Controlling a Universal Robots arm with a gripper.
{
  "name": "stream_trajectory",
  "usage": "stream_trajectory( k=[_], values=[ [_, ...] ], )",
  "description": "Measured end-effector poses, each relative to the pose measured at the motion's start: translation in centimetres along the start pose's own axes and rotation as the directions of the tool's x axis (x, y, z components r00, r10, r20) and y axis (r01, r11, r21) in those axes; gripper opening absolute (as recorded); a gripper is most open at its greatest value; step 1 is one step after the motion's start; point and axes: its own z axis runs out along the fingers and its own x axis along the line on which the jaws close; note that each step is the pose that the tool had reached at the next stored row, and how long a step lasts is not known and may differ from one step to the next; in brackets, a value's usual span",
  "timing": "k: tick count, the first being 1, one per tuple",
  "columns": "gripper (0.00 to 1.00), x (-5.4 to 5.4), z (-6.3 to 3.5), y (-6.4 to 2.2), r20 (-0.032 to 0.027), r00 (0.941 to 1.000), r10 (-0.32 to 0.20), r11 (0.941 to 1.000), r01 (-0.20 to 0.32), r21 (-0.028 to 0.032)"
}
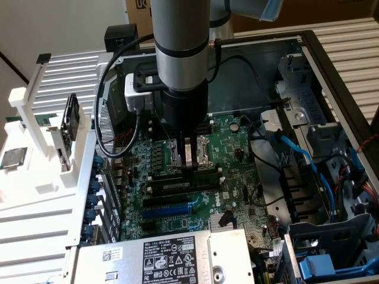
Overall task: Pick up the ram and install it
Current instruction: 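Press down the ram until it locks into place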
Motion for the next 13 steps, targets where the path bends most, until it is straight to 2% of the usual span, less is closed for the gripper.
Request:
stream_trajectory(
  k=[13],
  values=[
    [0.10,0.31,-0.01,0.00,0.0037,1.0000,0.000,1.0000,0.000,-0.0001]
  ],
)
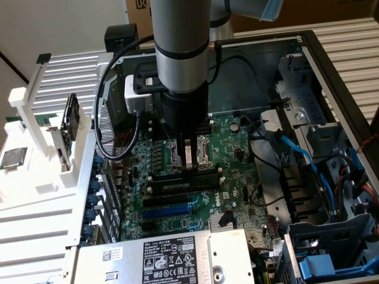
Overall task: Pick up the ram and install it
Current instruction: 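Press down the ram until it locks into place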
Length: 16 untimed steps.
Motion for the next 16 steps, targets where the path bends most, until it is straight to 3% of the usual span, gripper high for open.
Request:
stream_trajectory(
  k=[16],
  values=[
    [0.10,0.23,0.05,-0.01,0.0059,1.0000,0.000,1.0000,0.000,0.0000]
  ],
)
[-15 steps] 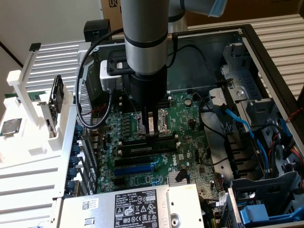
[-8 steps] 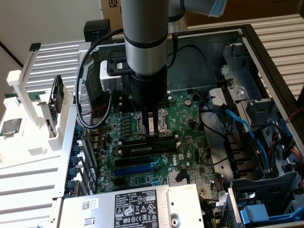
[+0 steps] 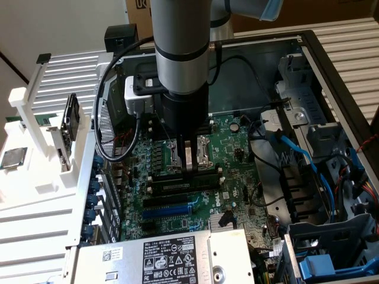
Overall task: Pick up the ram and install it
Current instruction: 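Press down the ram until it locks into place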
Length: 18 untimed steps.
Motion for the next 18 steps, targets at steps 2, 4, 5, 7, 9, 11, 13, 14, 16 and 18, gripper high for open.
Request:
stream_trajectory(
  k=[2,4,5,7,9,11,13,14,16,18],
  values=[
    [0.10,0.07,0.03,0.00,0.0027,1.0000,0.000,1.0000,0.000,0.0000],
    [0.10,0.09,0.03,0.00,0.0049,1.0000,0.000,1.0000,0.000,0.0000],
    [0.10,0.09,0.03,0.00,0.0065,1.0000,0.000,1.0000,0.000,-0.0001],
    [0.10,0.10,0.04,-0.01,0.0101,0.9999,0.000,1.0000,0.000,0.0000],
    [0.10,0.13,0.04,0.00,0.0138,0.9999,0.000,1.0000,0.000,-0.0001],
    [0.10,0.17,0.05,-0.01,0.0166,0.9999,0.000,1.0000,0.000,0.0000],
    [0.10,0.26,0.05,-0.01,0.0198,0.9998,-0.001,1.0000,0.001,0.0000],
    [0.10,0.30,0.05,-0.01,0.0212,0.9998,0.000,1.0000,0.000,0.0000],
    [0.10,0.37,0.05,-0.01,0.0241,0.9997,-0.001,1.0000,0.001,0.0000],
    [0.10,0.43,0.05,-0.01,0.0273,0.9996,-0.001,1.0000,0.001,0.0000]
  ],
)
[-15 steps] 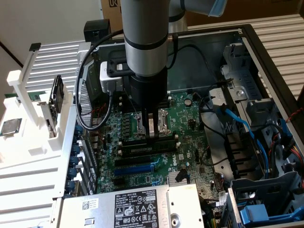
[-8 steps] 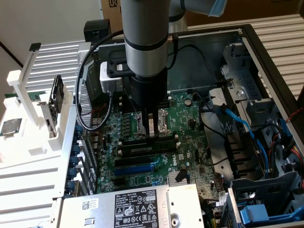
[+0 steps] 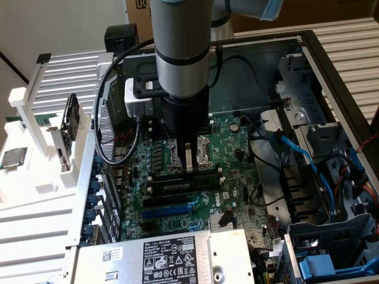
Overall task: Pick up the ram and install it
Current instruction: 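Press down the ram until it locks into place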
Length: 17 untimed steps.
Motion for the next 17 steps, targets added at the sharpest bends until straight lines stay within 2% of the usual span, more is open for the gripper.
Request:
stream_trajectory(
  k=[17],
  values=[
    [0.10,0.31,0.01,0.00,0.0202,0.9998,-0.001,1.0000,0.001,-0.0001]
  ],
)
